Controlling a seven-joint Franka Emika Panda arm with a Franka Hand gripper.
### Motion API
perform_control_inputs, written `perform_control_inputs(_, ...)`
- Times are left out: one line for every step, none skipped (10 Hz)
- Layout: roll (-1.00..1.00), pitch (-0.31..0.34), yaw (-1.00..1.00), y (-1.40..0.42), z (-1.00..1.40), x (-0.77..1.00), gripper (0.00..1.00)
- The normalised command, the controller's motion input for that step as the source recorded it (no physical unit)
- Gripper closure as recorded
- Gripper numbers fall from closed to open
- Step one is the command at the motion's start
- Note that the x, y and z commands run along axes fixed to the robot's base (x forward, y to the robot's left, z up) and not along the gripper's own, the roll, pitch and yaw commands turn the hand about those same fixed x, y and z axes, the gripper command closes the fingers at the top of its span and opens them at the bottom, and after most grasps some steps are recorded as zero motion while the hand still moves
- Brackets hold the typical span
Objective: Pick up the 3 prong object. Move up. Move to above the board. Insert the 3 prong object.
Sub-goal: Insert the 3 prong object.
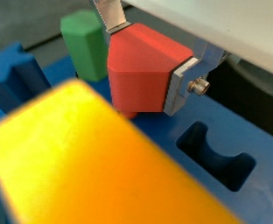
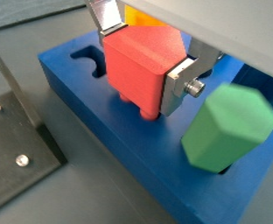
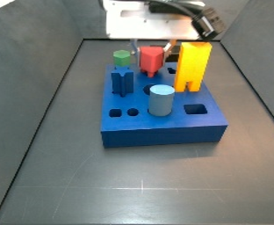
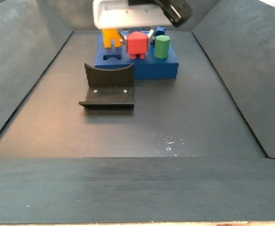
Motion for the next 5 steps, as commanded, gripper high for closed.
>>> perform_control_inputs(0.04,-0.209,0.10,0.00,-0.49,-0.07,1.00)
perform_control_inputs(0.00,-0.180,0.08,0.00,-0.39,-0.03,1.00)
perform_control_inputs(0.00,-0.070,0.00,0.00,-0.16,0.00,1.00)
perform_control_inputs(-0.06,-0.044,0.00,0.07,0.00,0.00,1.00)
perform_control_inputs(0.00,0.000,0.00,0.00,0.00,0.00,1.00)
